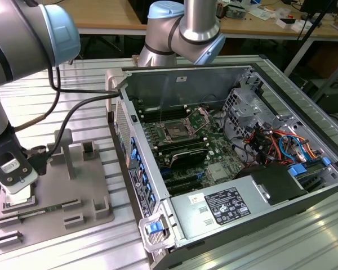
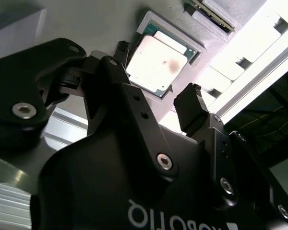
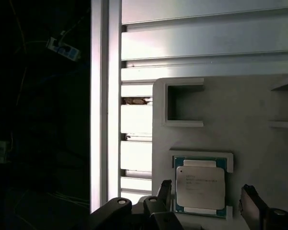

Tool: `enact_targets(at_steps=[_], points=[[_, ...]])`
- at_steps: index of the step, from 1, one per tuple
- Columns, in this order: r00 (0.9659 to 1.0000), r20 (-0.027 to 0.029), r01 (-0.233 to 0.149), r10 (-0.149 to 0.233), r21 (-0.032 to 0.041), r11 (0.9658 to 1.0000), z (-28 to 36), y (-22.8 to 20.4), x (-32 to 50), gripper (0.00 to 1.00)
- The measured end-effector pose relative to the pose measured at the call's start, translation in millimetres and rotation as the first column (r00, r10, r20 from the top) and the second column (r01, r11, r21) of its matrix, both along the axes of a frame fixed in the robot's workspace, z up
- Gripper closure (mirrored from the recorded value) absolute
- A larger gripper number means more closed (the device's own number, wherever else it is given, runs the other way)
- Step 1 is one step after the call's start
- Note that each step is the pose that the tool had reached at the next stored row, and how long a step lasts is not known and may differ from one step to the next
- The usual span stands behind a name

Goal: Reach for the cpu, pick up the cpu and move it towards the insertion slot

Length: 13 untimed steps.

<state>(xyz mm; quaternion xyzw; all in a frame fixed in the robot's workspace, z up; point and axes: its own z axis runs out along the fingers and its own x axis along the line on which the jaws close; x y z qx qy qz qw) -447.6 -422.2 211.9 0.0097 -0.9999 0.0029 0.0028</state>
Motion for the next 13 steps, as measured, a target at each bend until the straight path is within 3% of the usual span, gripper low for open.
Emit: enact_targets(at_steps=[3,10,12,13], points=[[1.0000,0.0062,-0.001,0.001,0.0000,1.0000,-5.0,-0.1,-0.9,0.34],[0.9999,0.0138,-0.010,0.010,0.0000,1.0000,-12.2,-0.1,-2.3,0.34],[0.9998,0.0141,-0.011,0.011,0.0000,0.9999,-13.9,-0.1,-2.3,0.33],[0.9998,0.0140,-0.011,0.011,0.0000,0.9999,-15.1,-0.1,-2.3,0.26]])
